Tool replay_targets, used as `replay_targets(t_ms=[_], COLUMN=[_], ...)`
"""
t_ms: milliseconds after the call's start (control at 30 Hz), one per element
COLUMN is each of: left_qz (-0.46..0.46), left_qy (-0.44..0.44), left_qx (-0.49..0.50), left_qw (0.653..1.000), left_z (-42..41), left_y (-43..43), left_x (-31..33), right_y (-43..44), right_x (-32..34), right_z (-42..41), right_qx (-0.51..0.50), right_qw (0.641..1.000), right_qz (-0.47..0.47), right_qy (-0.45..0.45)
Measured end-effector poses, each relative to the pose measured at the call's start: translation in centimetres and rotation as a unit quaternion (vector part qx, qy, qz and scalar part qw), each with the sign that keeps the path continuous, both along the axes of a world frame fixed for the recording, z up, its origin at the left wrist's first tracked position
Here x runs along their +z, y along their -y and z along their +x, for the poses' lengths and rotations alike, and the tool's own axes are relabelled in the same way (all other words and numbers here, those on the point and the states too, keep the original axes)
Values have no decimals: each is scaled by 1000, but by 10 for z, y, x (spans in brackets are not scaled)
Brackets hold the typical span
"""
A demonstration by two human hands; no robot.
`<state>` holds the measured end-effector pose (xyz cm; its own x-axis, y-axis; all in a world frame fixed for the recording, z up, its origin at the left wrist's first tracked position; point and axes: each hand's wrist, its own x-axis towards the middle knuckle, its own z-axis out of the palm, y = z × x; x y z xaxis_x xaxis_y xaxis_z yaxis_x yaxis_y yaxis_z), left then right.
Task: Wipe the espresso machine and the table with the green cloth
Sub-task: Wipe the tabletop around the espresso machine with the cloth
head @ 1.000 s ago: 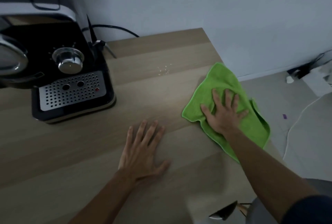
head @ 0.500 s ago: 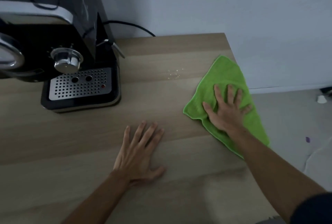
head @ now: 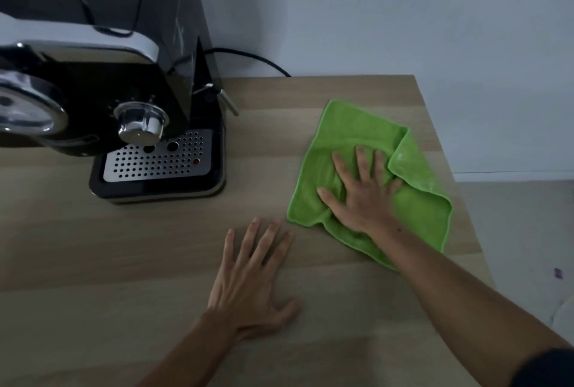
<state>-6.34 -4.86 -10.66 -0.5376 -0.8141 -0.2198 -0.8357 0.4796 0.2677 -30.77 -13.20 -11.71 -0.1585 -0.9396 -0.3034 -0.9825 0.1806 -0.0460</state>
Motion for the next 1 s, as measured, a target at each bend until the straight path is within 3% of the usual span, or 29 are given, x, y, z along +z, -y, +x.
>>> replay_targets(t_ms=[267,500,733,1000], left_qz=[0,-16,-13,-19], left_qy=[-41,-30,-7,-6], left_qx=[54,89,150,170], left_qw=[998,995,989,985], left_z=[-1,1,34,33], left_y=[0,3,14,17], left_x=[-3,-3,-3,-2], right_y=[-23,70,-2,61], right_x=[-1,0,-3,0], right_z=[20,38,66,104], right_qx=[157,98,255,202], right_qw=[987,995,966,979], right_qz=[-20,-5,-30,-13], right_qy=[4,-14,16,18])
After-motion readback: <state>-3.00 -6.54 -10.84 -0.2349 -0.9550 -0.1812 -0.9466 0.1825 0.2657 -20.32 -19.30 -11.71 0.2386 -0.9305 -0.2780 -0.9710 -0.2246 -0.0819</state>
